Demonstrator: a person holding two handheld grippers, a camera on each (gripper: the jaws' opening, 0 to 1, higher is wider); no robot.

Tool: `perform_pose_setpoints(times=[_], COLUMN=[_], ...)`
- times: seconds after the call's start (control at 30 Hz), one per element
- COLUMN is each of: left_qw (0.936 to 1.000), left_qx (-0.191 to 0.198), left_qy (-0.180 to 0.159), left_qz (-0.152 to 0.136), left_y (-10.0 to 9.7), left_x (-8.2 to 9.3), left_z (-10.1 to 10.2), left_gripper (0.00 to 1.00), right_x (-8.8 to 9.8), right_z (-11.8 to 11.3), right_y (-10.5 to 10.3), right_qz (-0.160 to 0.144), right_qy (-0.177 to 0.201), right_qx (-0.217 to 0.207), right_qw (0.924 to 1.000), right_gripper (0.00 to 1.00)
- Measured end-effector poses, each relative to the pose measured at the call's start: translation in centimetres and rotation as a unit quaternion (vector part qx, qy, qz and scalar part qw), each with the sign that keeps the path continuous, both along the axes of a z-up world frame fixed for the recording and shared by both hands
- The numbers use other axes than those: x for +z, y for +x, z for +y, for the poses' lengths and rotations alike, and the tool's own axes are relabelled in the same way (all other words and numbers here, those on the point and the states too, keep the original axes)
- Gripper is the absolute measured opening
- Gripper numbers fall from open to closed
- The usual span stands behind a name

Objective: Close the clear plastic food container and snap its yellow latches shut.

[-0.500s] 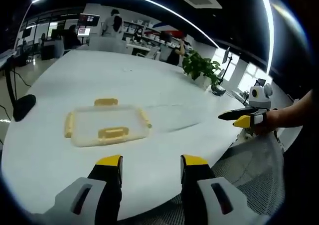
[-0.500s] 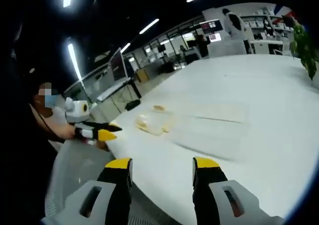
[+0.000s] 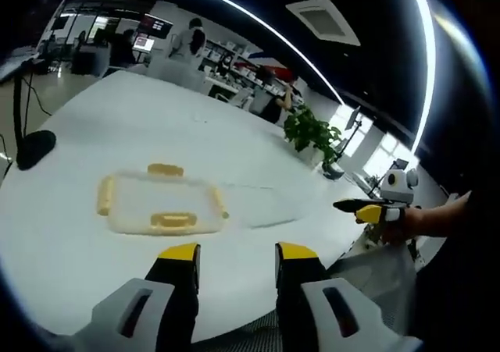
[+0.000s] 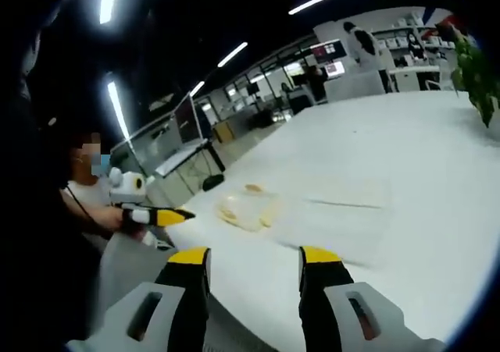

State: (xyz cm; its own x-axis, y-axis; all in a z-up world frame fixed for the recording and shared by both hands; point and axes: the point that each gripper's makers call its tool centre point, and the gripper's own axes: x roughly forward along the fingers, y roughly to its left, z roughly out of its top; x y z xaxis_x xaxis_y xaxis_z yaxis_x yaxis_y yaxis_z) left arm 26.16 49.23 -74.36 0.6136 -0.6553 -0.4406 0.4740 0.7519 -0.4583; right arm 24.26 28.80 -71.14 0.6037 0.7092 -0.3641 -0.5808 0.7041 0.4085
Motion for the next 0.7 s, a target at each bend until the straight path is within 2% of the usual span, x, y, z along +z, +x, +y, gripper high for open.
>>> perform_pose_setpoints(times=[0.17, 0.27, 0.33, 0.47, 0.5, 0.53, 0.7], left_qw=[0.9999, 0.9989, 0.9984, 0.9978, 0.9965, 0.9962, 0.9952], left_qx=[-0.005, -0.017, -0.023, -0.043, -0.051, -0.053, -0.069], left_qy=[0.010, 0.037, 0.042, 0.039, 0.048, 0.049, 0.044], left_qz=[-0.011, -0.022, -0.029, -0.030, -0.046, -0.048, -0.054], left_y=[-0.2, -0.1, -0.1, 0.2, 0.5, 0.6, 0.9], left_x=[0.1, -0.2, 0.0, 0.5, 0.7, 0.9, 2.0], left_z=[0.1, 0.3, 0.3, 0.4, 0.6, 0.7, 0.5], left_gripper=[0.38, 0.42, 0.43, 0.46, 0.45, 0.46, 0.49], right_x=[-0.4, -0.1, 0.1, 0.8, 1.2, 1.4, 2.5], right_z=[-0.3, -0.5, -0.5, 0.5, 0.9, 1.2, 2.4], right_y=[0.1, 0.4, 0.6, 0.8, 1.0, 1.1, 1.7], right_qz=[0.002, -0.001, -0.007, -0.018, -0.024, -0.028, -0.038], right_qy=[-0.002, 0.001, -0.003, -0.014, -0.019, -0.021, -0.017], right_qx=[-0.002, -0.008, -0.009, 0.005, 0.011, 0.015, 0.024], right_qw=[1.0000, 1.0000, 0.9999, 0.9997, 0.9995, 0.9993, 0.9988], right_gripper=[0.45, 0.46, 0.46, 0.46, 0.46, 0.46, 0.46])
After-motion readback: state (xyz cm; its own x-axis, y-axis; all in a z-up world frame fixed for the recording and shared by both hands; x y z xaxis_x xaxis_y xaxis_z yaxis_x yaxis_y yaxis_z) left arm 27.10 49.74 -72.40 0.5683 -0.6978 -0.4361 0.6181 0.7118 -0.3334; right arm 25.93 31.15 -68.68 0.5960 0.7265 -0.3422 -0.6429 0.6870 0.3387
